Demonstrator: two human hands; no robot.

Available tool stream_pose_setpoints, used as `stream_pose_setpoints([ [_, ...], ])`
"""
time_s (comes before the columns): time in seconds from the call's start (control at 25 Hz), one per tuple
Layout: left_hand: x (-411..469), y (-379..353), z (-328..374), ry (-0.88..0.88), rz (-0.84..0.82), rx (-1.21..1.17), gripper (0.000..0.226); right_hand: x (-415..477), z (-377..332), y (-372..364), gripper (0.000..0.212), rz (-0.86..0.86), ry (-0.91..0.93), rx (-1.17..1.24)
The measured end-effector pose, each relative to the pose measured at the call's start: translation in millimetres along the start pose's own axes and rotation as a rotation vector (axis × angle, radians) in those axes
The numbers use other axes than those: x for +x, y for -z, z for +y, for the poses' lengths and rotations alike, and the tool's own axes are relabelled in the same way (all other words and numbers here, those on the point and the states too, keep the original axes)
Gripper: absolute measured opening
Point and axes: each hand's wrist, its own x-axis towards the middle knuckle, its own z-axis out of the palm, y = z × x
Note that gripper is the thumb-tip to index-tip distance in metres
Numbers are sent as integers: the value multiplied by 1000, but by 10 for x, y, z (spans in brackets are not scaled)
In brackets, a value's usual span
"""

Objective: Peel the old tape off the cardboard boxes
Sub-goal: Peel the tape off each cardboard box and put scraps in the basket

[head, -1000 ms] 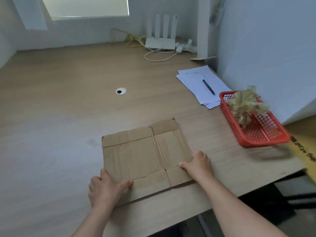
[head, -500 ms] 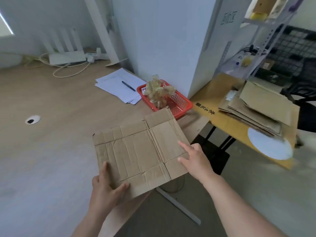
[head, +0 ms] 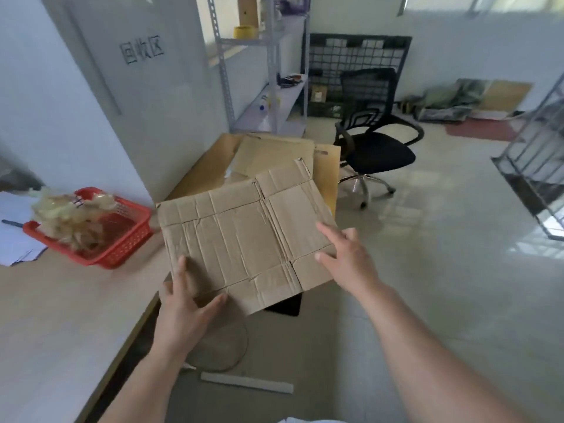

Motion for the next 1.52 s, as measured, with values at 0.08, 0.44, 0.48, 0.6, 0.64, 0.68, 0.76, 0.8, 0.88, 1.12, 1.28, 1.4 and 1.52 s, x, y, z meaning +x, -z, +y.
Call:
stream_pose_setpoints([
  [0.08, 27, -466, 460, -52, -29, 36, 105, 85, 478, 409, 60, 56, -29, -14],
  [0.44, 250, -1776, 1728, -222, -108, 100, 105, 538, 1806, 1481, 62, 157, -144, -59],
  [0.48, 332, -1880, 1805, -228, -111, 107, 105, 623, 1898, 1509, 62, 161, -154, -66],
  [0.6, 616, -2162, 1997, -231, -97, 107, 104, 969, 2090, 1570, 62, 157, -166, -67],
  [0.64, 735, -2241, 2061, -226, -84, 110, 104, 1118, 2136, 1596, 62, 154, -164, -62],
  [0.68, 860, -2316, 2131, -217, -74, 116, 104, 1274, 2184, 1623, 62, 151, -163, -59],
  [0.76, 1204, -2489, 2309, -200, -60, 115, 105, 1710, 2282, 1675, 61, 151, -159, -61],
  [0.8, 1384, -2560, 2407, -196, -53, 105, 105, 1948, 2310, 1701, 61, 147, -153, -63],
  [0.88, 1743, -2668, 2598, -180, -23, 88, 105, 2457, 2325, 1748, 61, 120, -131, -68],
  [1.12, 2612, -2677, 2836, -45, 88, 14, 103, 3969, 2100, 1593, 60, -9, 10, -96],
  [1.28, 2853, -2538, 2724, 86, 200, 50, 104, 4638, 1848, 1216, 59, -128, 172, -142],
  [1.4, 2895, -2469, 2584, 233, 282, 55, 106, 5057, 1601, 868, 59, -275, 277, -110],
  [1.52, 2918, -2469, 2480, 380, 384, 30, 107, 5461, 1302, 498, 59, -415, 429, -123],
])
